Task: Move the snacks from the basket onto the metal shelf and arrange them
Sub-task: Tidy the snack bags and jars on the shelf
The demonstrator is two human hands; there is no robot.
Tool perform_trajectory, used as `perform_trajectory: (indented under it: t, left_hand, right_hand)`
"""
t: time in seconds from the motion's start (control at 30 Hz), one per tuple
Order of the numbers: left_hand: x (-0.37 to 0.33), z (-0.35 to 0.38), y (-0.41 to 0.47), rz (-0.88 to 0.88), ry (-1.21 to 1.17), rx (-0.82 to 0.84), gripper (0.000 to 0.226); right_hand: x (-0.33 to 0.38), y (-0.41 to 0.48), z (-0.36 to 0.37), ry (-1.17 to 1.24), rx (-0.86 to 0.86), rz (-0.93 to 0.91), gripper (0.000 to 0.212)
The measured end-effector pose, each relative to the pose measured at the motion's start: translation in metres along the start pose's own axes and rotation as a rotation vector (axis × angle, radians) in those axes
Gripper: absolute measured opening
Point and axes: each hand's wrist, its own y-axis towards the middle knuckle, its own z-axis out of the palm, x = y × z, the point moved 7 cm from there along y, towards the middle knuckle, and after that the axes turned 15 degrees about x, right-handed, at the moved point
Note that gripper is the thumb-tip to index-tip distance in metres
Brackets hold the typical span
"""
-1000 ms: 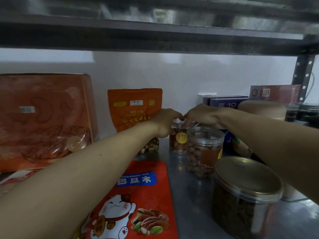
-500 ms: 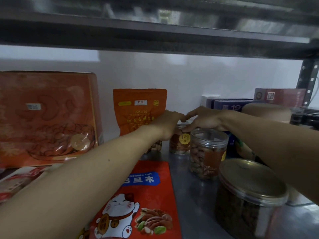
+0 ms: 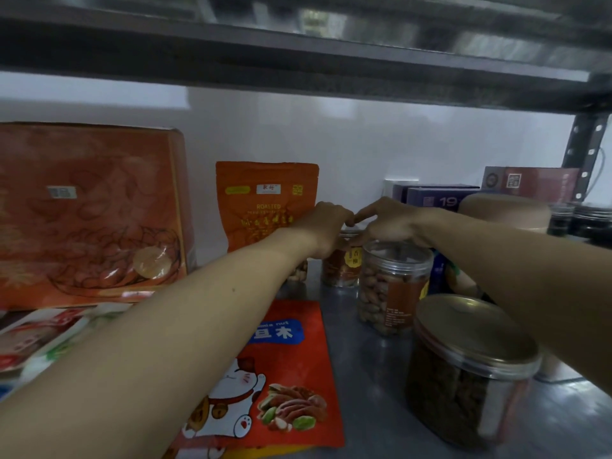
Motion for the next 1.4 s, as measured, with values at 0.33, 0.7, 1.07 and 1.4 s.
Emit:
perform_trajectory:
  t: [0.33,0.7,1.07,1.4]
  left_hand:
    - [0.0,0.002,-0.001,0.007,-0.026,0.021,0.055]
    - [-0.011,-0.005,-0.022,0.055,0.05,0.045,0.057]
    - [-0.049,-0.008,-0.061,0.166,-0.242,0.079,0.04]
    - [-0.043,0.005,-0.071,0.261,-0.185,0.044,0.047]
  right_hand:
    - [0.0,-0.002,0.004,0.023,-0.009,0.013,0.062]
    - [0.003,-0.039,-0.004,-0.003,-0.03,0.06,0.057]
    - [-0.022,-0.087,0.012,0.337,0.095,0.206,0.041]
    - [-0.019,-0.091,0.022,0.393,-0.046,0.237,0.056]
